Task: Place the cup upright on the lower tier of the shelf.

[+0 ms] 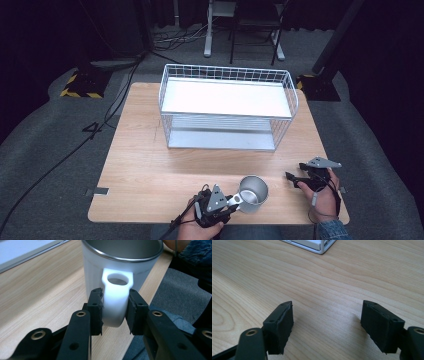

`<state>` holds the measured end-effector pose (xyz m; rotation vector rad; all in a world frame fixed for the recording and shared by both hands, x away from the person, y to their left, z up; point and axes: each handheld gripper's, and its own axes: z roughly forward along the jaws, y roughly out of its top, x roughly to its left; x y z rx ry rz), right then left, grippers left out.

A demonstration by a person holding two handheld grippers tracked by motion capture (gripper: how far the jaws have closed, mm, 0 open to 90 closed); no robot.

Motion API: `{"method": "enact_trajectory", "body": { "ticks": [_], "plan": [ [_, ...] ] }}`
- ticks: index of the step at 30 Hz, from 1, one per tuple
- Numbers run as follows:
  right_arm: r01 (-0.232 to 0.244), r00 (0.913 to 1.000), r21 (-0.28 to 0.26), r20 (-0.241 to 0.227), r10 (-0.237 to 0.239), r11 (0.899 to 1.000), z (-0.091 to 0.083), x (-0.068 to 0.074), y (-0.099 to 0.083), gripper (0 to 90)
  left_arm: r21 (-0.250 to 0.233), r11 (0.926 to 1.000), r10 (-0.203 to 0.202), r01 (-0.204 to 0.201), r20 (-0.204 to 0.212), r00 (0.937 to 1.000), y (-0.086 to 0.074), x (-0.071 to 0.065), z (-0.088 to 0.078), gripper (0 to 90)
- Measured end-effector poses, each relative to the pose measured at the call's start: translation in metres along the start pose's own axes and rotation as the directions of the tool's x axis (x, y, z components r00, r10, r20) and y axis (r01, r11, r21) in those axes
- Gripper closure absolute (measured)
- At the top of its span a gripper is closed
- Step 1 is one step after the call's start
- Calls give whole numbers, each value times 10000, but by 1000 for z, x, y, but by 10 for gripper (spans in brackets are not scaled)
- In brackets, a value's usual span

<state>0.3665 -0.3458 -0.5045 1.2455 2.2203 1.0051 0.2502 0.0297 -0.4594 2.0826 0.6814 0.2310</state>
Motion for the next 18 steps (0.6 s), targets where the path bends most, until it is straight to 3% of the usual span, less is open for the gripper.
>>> {"method": "enact_trajectory", "body": {
  "ticks": [12, 18],
  "plan": [
    [4, 10000, -2, -1, -4, 10000, 0, 0, 0, 266, -483, 9968, 623, -634, -245, 9978, 1, -5, -3, 713],
    [1, 10000, 2, -1, -1, 10000, 0, 0, 0, 265, -737, 9947, 702, -722, -298, 9971, 2, -7, -6, 714]
  ]
}}
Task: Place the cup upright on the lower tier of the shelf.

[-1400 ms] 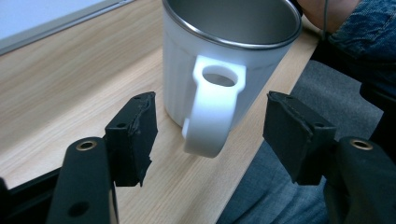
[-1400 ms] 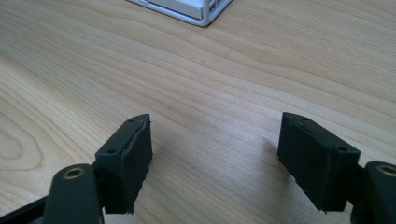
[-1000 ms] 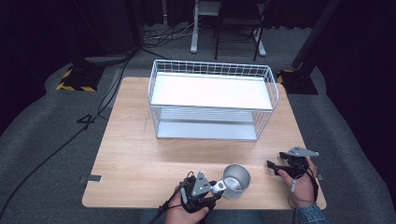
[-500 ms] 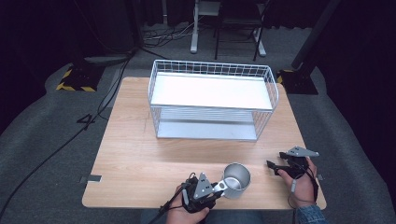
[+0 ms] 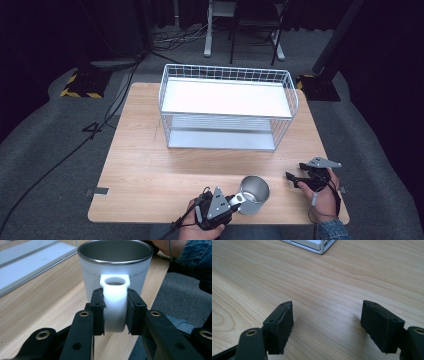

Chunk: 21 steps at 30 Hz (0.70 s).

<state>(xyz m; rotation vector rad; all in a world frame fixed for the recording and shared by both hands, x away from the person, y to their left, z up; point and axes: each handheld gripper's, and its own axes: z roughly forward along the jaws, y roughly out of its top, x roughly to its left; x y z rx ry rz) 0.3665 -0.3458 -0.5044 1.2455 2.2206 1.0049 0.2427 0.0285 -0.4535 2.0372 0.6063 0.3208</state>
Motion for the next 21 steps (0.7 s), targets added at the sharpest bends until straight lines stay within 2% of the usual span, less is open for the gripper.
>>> {"method": "enact_trajectory", "body": {
  "ticks": [9, 21],
  "plan": [
    [-29, 10000, -14, 3, 29, 10000, 0, 0, 0, 265, -196, 9998, -66, 65, -54, 10000, 3, 2, -5, 714],
    [0, 10000, -6, 15, 0, 10000, 0, 0, 0, 266, -795, 9958, -487, 448, -489, 9976, 11, 18, -15, 713]
  ]
}}
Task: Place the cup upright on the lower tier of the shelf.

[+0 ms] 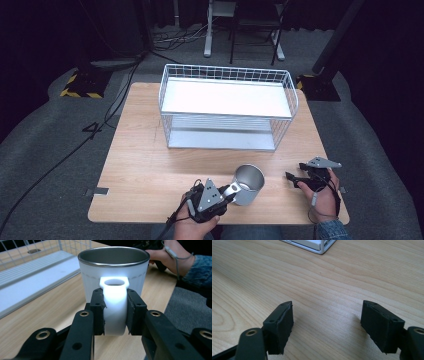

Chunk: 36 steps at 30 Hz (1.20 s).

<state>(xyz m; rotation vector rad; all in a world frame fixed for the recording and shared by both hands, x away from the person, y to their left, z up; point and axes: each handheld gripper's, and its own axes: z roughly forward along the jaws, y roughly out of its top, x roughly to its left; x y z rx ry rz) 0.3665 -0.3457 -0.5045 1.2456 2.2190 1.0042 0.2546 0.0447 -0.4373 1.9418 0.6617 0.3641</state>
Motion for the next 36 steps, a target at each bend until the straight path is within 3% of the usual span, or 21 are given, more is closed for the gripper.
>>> {"method": "enact_trajectory", "body": {
  "ticks": [12, 19, 36],
  "plan": [
    [-1, 10000, -4, -1, 1, 10000, 0, 0, 0, 265, -666, 9974, -339, 288, -767, 9965, 10, 24, -2, 713],
    [-4, 10000, -4, 1, 4, 10000, 0, 0, 0, 265, -1219, 9922, -382, 250, -1073, 9935, 18, 42, 10, 712],
    [0, 10000, -6, 2, 0, 10000, 0, 0, 0, 266, -1606, 9867, -551, 252, -1847, 9813, 28, 80, 35, 712]
  ]
}}
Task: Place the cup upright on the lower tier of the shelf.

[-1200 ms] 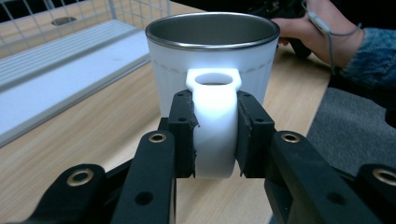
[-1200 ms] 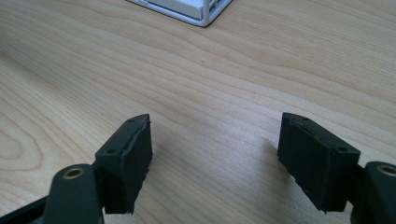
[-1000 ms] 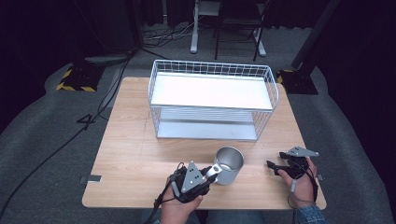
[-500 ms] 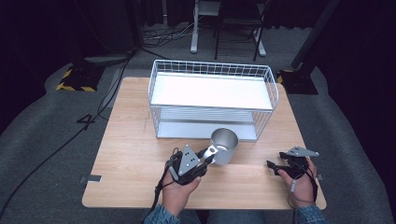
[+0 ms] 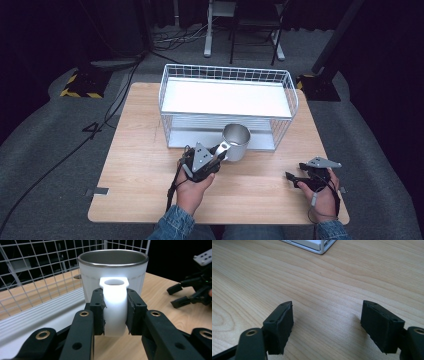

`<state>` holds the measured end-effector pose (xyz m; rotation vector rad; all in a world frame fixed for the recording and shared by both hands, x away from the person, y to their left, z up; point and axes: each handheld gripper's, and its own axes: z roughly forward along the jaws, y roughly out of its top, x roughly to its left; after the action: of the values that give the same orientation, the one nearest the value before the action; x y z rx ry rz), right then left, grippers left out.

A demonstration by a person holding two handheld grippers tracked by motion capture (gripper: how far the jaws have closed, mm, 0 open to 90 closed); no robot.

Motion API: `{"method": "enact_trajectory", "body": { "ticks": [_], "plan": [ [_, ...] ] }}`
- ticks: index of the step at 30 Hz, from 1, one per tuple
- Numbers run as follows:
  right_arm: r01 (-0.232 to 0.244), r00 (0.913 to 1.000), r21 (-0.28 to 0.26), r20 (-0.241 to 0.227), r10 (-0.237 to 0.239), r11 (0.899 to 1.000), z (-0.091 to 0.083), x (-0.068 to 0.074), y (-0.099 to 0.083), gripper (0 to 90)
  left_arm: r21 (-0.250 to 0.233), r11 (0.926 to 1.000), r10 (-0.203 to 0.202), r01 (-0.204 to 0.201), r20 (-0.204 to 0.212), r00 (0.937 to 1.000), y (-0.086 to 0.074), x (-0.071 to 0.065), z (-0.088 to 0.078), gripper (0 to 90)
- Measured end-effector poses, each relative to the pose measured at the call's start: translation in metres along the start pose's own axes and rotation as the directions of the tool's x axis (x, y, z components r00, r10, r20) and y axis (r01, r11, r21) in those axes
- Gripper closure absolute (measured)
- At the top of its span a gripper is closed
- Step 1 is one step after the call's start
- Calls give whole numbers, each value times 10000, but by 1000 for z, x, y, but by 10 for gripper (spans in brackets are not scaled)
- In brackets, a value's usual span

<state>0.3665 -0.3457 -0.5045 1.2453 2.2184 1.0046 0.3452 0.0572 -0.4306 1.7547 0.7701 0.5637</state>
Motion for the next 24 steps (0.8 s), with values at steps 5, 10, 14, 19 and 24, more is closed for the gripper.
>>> {"method": "enact_trajectory", "body": {
  "ticks": [5, 10, 14, 19, 24],
  "plan": [
    [3, 10000, 1, 4, -3, 10000, 0, 0, 0, 265, -106, 9999, -54, 51, -224, 9997, 1, 11, 12, 712],
    [3, 10000, 2, 3, -3, 10000, 0, 0, 0, 265, -143, 9999, -61, 55, -423, 9991, 2, 19, 23, 712],
    [0, 10000, -1, -15, 0, 10000, 0, 0, 0, 266, -246, 9996, -133, 119, -556, 9984, 4, 24, 32, 712],
    [-1, 10000, 0, -2, 1, 10000, 0, 0, 0, 265, -195, 9997, -139, 124, -754, 9971, 3, 31, 46, 712],
    [2, 10000, -1, -2, -2, 10000, 0, 0, 0, 266, -202, 9995, -254, 237, -841, 9961, 2, 35, 54, 712]
  ]
}}
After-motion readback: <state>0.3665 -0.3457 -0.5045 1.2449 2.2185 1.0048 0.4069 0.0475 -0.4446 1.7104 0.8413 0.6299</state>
